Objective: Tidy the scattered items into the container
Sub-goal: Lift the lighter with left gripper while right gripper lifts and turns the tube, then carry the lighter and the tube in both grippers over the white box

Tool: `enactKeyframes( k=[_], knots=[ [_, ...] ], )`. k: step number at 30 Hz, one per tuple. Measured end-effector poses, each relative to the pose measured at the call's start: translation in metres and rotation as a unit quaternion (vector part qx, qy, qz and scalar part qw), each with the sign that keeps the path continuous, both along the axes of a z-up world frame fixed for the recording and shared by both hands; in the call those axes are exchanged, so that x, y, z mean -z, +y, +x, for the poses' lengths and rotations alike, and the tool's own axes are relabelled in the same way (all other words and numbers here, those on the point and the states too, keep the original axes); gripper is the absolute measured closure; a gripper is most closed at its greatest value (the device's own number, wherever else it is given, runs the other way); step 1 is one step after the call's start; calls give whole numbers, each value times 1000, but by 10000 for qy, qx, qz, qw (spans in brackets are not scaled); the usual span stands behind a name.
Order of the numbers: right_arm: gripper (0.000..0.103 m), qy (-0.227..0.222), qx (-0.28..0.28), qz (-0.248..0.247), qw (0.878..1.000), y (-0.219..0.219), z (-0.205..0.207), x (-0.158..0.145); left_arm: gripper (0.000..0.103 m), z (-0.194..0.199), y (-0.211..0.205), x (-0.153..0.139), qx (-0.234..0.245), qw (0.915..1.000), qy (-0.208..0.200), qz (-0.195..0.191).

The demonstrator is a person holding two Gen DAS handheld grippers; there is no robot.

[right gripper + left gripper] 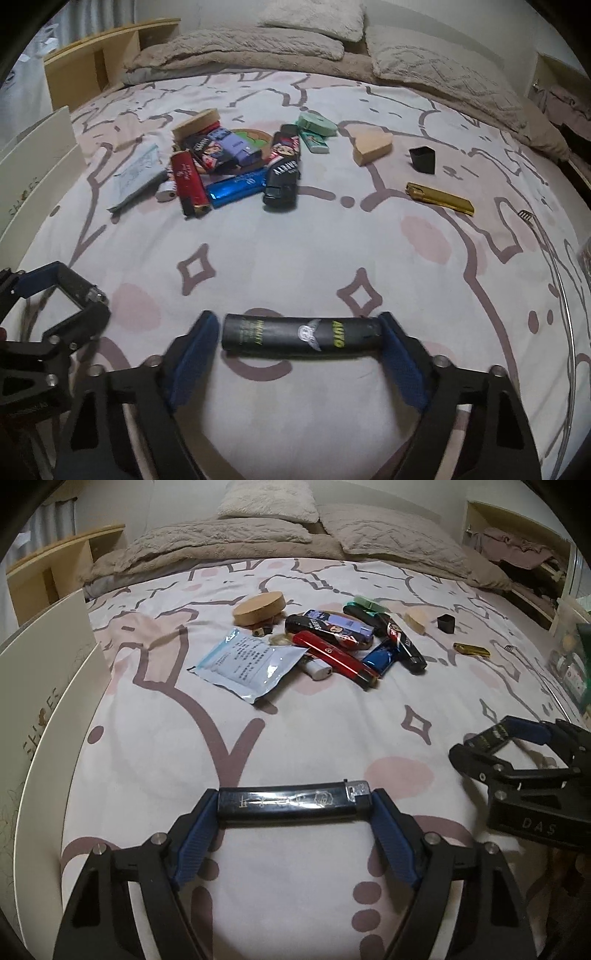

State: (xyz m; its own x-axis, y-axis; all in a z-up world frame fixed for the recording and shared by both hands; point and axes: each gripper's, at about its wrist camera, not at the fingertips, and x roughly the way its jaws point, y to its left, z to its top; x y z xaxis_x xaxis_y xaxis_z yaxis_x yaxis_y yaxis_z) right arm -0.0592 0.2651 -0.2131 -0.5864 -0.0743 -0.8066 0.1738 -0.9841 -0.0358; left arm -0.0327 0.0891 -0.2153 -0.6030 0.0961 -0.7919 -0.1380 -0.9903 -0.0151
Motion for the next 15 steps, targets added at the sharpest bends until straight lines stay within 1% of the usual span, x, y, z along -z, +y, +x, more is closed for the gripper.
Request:
enactKeyframes(
  k=[2, 4, 9, 15],
  knots=[
    [24, 119, 9, -60, 9999, -1, 4, -2, 22, 0, -3, 0, -13, 9999, -13, 107],
    [24, 146, -24, -107, 9998, -3, 7, -3, 22, 0, -4, -2, -52, 9998, -24, 191],
    [24, 175, 33, -130, 9998, -4, 8, -5, 22, 3, -3, -2, -56, 9999, 34, 88],
    [24, 330, 238, -288, 9988, 4, 14, -14, 22, 4, -4, -4, -93, 9999, 62, 95]
  ],
)
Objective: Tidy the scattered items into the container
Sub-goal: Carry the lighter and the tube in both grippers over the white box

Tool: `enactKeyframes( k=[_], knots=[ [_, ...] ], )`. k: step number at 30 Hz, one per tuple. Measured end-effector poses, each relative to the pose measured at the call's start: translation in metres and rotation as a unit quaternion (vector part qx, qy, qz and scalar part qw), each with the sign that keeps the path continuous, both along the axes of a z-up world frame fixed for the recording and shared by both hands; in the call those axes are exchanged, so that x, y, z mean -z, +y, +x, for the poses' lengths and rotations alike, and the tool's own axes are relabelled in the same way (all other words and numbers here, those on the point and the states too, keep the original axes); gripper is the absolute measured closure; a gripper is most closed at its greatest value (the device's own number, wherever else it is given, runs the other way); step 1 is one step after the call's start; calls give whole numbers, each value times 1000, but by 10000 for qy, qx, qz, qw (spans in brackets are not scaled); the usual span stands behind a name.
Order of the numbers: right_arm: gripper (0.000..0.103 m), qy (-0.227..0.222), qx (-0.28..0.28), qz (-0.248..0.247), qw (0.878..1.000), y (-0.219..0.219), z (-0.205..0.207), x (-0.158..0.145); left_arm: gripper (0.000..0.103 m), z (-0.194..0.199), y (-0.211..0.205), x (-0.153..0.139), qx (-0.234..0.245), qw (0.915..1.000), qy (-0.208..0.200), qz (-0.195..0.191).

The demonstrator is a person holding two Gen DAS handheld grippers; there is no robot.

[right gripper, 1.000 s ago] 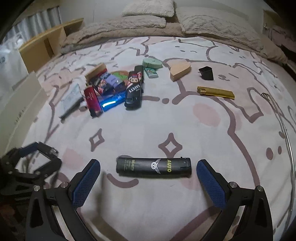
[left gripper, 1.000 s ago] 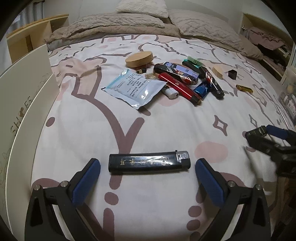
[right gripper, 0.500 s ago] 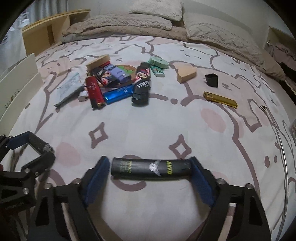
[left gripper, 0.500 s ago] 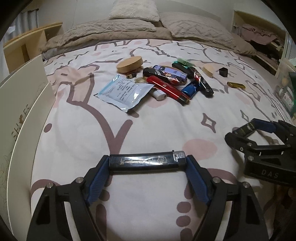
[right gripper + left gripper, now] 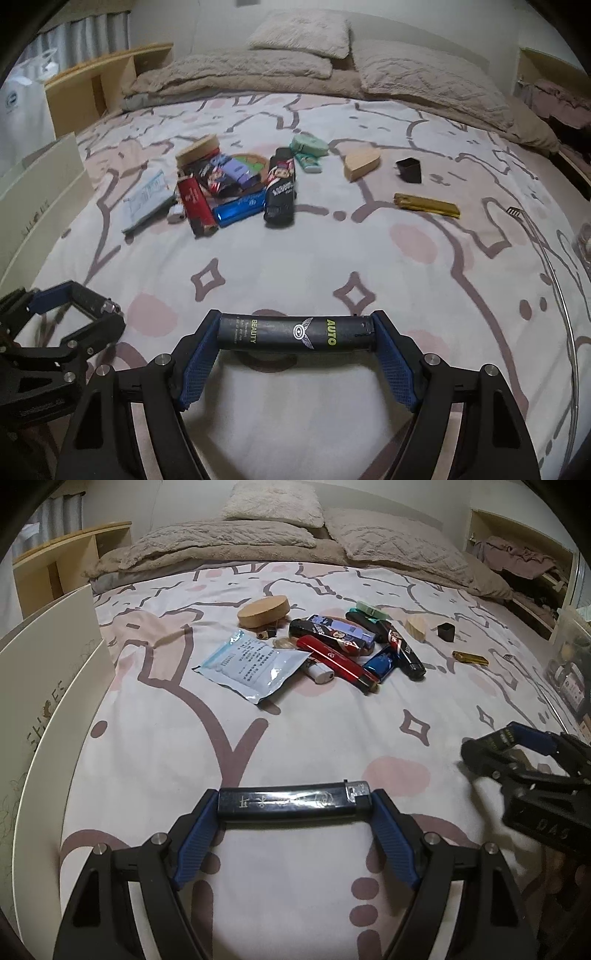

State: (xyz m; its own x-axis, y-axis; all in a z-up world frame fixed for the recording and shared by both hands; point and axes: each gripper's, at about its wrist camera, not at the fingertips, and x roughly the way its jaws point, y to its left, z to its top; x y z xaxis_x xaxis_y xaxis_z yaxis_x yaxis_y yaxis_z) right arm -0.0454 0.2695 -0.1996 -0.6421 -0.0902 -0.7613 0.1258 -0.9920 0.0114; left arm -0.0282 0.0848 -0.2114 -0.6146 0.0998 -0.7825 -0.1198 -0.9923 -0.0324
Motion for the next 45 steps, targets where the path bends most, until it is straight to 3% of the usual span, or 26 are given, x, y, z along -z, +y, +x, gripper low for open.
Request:
enactKeyframes(
  k=[18, 32, 45],
  knots=[
    [24, 217, 160, -146, 9995, 12, 7, -22, 22, 2, -5, -31, -55, 9996, 236, 146],
    [24, 687, 114, -337, 9970, 10, 2, -73, 22, 1, -10, -112, 159, 9950, 980, 56],
    [24, 1409, -199, -411, 9890, -10, 16, -143, 22, 16, -44, -184, 67, 9809, 1937, 186]
  ],
)
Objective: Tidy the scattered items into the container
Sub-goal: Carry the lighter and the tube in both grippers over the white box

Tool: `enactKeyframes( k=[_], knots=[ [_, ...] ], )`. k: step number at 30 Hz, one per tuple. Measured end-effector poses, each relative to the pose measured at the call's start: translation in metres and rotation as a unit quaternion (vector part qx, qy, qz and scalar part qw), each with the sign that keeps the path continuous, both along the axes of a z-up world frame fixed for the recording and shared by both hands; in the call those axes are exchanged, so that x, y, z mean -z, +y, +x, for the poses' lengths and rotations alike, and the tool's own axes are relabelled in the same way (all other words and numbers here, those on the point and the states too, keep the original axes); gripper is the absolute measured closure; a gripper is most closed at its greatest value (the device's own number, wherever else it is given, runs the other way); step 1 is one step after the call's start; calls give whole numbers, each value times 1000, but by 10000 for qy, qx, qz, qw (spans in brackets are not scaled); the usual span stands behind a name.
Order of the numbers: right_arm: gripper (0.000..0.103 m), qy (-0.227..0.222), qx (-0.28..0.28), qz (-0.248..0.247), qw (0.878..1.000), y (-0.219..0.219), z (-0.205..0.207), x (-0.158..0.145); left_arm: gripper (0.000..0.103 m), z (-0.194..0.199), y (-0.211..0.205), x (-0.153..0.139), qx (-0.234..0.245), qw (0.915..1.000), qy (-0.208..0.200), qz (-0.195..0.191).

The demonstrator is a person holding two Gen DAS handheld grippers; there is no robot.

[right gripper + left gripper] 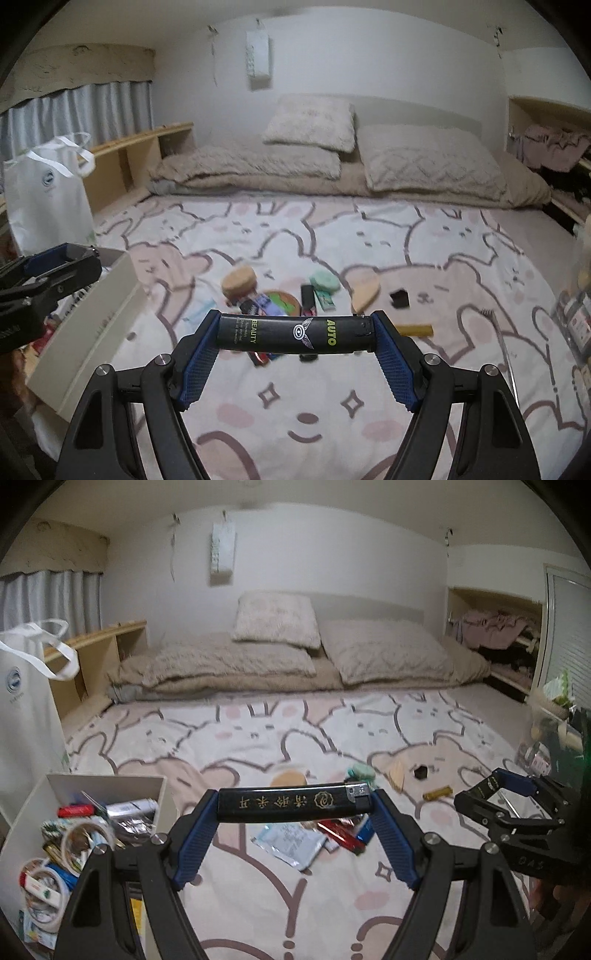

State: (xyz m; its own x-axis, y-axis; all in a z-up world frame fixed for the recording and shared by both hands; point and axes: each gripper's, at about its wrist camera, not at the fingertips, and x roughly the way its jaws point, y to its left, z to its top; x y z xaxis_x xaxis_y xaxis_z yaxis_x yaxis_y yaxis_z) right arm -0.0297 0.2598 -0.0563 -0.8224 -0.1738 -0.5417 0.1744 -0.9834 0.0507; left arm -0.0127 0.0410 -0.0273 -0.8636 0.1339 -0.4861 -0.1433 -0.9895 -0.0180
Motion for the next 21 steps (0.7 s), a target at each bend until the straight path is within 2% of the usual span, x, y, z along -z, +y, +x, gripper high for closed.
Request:
enactKeyframes(
  k=[14, 21],
  knots=[
    [24, 1013, -522, -202, 9933, -42, 38, -67, 22, 42, -50, -51, -405, 9949, 907, 175],
    [24, 1134, -865, -114, 9897, -72, 48, -84, 22, 57, -85, -62, -709, 9907, 1078, 431]
  ],
)
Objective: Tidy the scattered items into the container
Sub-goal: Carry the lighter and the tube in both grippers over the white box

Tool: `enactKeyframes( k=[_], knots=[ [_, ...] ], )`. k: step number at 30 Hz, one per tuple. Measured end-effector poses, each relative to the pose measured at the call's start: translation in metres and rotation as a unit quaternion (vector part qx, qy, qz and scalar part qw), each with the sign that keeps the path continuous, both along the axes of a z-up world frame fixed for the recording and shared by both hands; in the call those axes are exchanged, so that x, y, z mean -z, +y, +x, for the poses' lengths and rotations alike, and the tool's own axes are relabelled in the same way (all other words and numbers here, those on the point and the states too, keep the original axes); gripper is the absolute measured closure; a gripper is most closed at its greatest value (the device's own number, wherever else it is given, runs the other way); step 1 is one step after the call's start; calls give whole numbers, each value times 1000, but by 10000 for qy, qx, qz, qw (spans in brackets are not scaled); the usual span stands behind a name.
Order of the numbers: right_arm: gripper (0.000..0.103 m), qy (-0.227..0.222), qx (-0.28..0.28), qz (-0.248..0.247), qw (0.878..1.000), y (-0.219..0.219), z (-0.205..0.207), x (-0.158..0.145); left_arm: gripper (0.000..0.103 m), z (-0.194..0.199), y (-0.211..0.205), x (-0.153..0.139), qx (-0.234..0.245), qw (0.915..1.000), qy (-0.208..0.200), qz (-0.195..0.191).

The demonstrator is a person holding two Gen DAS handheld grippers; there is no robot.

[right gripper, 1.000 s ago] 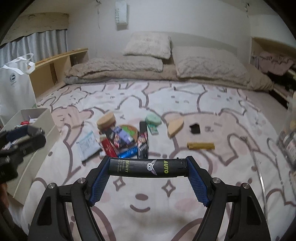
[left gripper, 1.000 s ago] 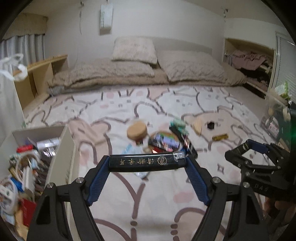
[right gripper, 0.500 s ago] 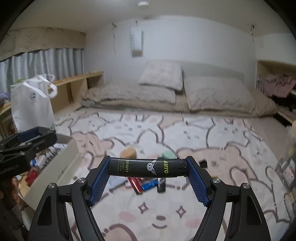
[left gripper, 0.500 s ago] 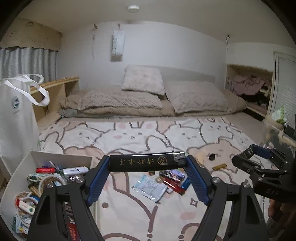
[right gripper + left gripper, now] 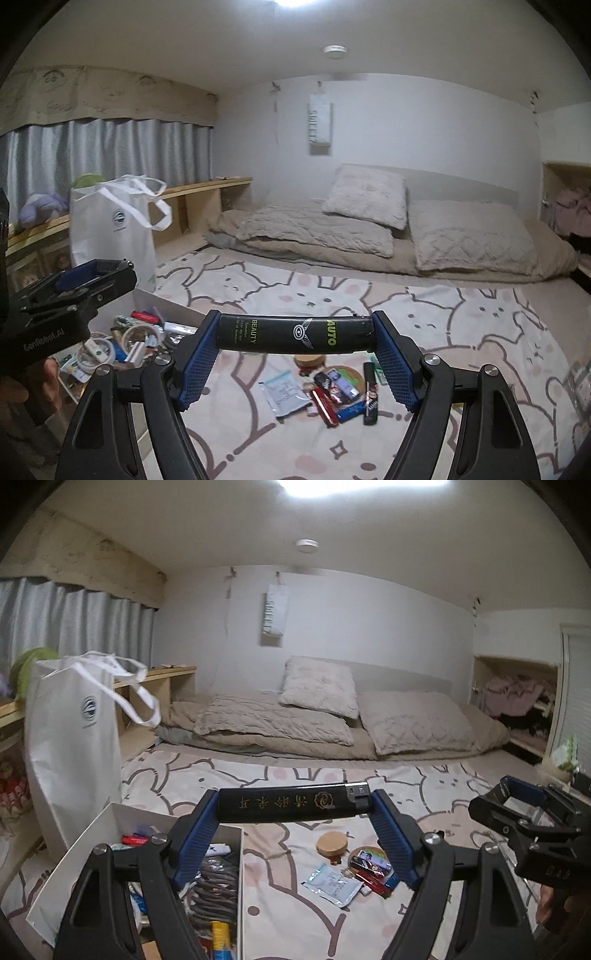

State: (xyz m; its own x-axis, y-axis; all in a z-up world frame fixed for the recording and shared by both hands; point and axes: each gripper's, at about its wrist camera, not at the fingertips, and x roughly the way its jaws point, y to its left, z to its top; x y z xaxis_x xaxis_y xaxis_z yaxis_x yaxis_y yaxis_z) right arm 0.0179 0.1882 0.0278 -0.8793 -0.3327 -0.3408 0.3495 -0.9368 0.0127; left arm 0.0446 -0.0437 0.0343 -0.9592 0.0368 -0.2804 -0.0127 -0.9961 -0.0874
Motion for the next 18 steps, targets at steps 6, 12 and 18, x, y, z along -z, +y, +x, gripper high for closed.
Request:
enactKeyframes(
  k=[6, 12, 18],
  knots=[
    [24, 78, -290, 68, 9995, -27, 4, -10, 22, 12, -32, -2, -403, 9990, 120, 116],
    [24, 141, -634, 112, 9978, -62, 4, -16, 22, 17, -69, 8, -662, 9966, 11, 497],
    [24, 23, -1011, 234, 9946, -104, -1, -8, 22, 15, -88, 21, -1096, 9934, -229, 238]
  ],
)
